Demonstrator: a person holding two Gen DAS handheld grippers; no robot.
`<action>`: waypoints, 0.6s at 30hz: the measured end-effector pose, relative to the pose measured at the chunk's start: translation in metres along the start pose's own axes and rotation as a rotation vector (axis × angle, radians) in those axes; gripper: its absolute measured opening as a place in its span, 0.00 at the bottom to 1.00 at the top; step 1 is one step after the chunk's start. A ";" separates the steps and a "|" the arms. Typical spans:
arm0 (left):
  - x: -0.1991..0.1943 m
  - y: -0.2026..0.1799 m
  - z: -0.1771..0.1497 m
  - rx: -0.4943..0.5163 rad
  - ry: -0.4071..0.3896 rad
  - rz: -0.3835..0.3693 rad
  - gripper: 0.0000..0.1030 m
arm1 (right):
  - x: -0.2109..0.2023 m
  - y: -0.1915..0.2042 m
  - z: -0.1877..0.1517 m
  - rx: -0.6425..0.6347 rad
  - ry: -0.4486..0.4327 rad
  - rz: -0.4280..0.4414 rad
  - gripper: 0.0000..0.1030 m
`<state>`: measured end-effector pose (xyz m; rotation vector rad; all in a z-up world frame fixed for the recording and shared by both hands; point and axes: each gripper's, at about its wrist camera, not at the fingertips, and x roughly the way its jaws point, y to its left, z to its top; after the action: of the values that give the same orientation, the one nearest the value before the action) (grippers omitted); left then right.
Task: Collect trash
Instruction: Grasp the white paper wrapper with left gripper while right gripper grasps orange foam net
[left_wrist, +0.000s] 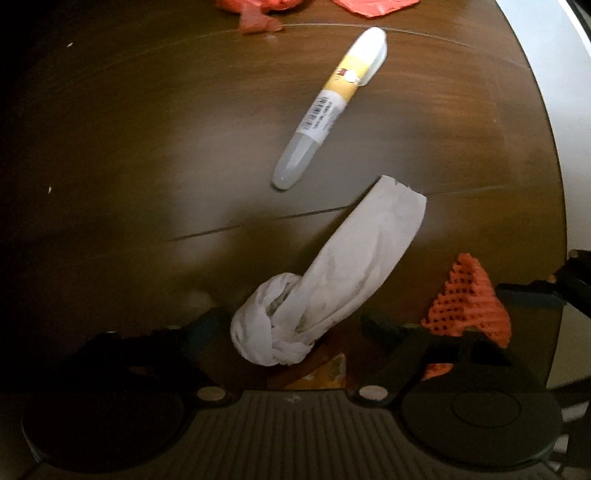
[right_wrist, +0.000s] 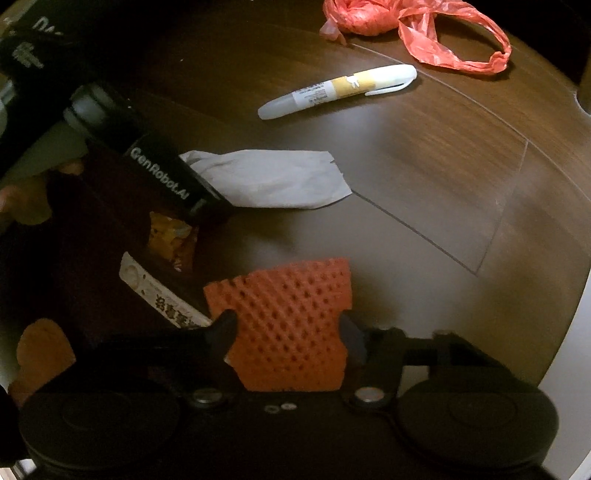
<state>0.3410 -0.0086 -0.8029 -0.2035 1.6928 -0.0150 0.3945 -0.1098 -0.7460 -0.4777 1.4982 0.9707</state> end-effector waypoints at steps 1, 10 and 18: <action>0.002 -0.001 0.002 0.011 0.008 0.005 0.64 | -0.001 -0.002 0.000 0.005 0.001 0.006 0.47; 0.001 -0.006 -0.006 0.078 -0.012 0.070 0.35 | -0.006 -0.014 -0.003 0.040 -0.008 0.014 0.00; -0.008 -0.006 -0.002 0.090 -0.031 0.103 0.34 | -0.023 0.004 -0.001 -0.131 -0.076 0.062 0.52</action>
<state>0.3407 -0.0137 -0.7935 -0.0492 1.6661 -0.0115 0.3949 -0.1141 -0.7236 -0.4854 1.3940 1.1291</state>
